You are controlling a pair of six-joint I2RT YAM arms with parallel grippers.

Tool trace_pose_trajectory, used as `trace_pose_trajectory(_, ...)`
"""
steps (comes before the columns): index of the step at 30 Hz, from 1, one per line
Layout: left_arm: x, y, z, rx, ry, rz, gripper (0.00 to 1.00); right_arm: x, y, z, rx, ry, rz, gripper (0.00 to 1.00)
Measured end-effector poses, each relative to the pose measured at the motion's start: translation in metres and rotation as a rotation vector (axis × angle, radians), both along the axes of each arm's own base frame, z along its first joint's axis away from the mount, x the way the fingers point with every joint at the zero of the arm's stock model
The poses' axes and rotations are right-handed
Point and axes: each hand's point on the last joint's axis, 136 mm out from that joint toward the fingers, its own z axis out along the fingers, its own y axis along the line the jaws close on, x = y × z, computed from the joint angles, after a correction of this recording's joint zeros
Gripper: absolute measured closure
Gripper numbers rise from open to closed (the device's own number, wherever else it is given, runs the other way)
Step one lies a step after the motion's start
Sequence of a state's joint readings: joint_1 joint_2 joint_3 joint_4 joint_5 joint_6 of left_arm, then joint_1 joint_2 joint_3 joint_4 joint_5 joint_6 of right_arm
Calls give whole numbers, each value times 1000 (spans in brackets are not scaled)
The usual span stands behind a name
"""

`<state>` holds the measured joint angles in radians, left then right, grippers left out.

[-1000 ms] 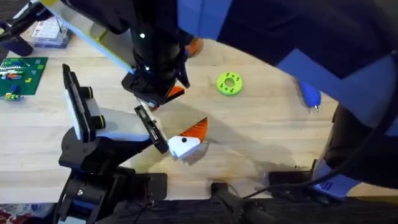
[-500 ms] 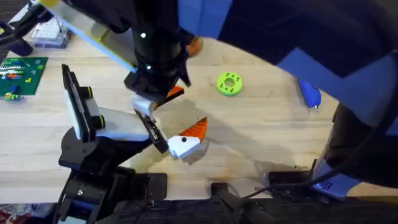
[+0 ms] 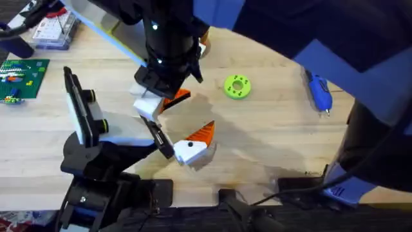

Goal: Pick up the gripper from the table and insert it into the empty holder that is missing its gripper. Then pick up a screw, insert it into the mounting hole, and use the screwdriver to tighten it. Finally, clean up the table by picking up the vegetable and placing it into the bucket.

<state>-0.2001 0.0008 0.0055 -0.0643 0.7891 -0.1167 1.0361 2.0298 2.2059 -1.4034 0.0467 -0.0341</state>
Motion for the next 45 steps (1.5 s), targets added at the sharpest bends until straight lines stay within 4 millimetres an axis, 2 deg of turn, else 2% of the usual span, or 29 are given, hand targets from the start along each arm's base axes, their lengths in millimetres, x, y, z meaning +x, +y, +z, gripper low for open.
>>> trace_pose_trajectory(3, 0, 0, 0, 0, -1, -1, 14, -6, 2, 7, 24, 1, 12, 5)
trace_pose_trajectory(7, 0, 0, 0, 2, -2, -1, 14, -15, 1, 27, 75, -9, 27, 4)
trace_pose_trajectory(14, 0, 0, 0, 2, -3, -1, 14, -5, -29, 70, 161, -54, -29, 5)
trace_pose_trajectory(19, 0, 0, 0, 2, -3, -1, 14, 2, -52, 77, 147, -50, -77, 4)
trace_pose_trajectory(26, 0, 0, 0, 2, -3, -1, 24, 8, -64, 74, 124, -36, -111, 4)
trace_pose_trajectory(31, 0, 0, 0, 3, -5, -1, 177, 13, -73, 73, 109, -28, -136, 4)
trace_pose_trajectory(32, 0, 0, 0, 2, -4, -1, 238, 14, -75, 72, 106, -26, -141, 4)
trace_pose_trajectory(33, 0, 0, 0, 1, -3, -1, 349, 14, -77, 72, 102, -23, -145, 4)
trace_pose_trajectory(36, 0, 0, 0, 2, -4, -1, 798, 13, -81, 70, 88, -13, -151, 4)
trace_pose_trajectory(37, 0, 0, 0, 3, -6, -1, 918, 13, -82, 70, 84, -10, -151, 5)
trace_pose_trajectory(38, 0, 0, 0, 5, -8, -1, 978, 12, -82, 70, 81, -6, -150, 5)
trace_pose_trajectory(45, 0, 0, 0, 6, -9, -1, 990, 8, -84, 69, 75, 13, -148, 5)
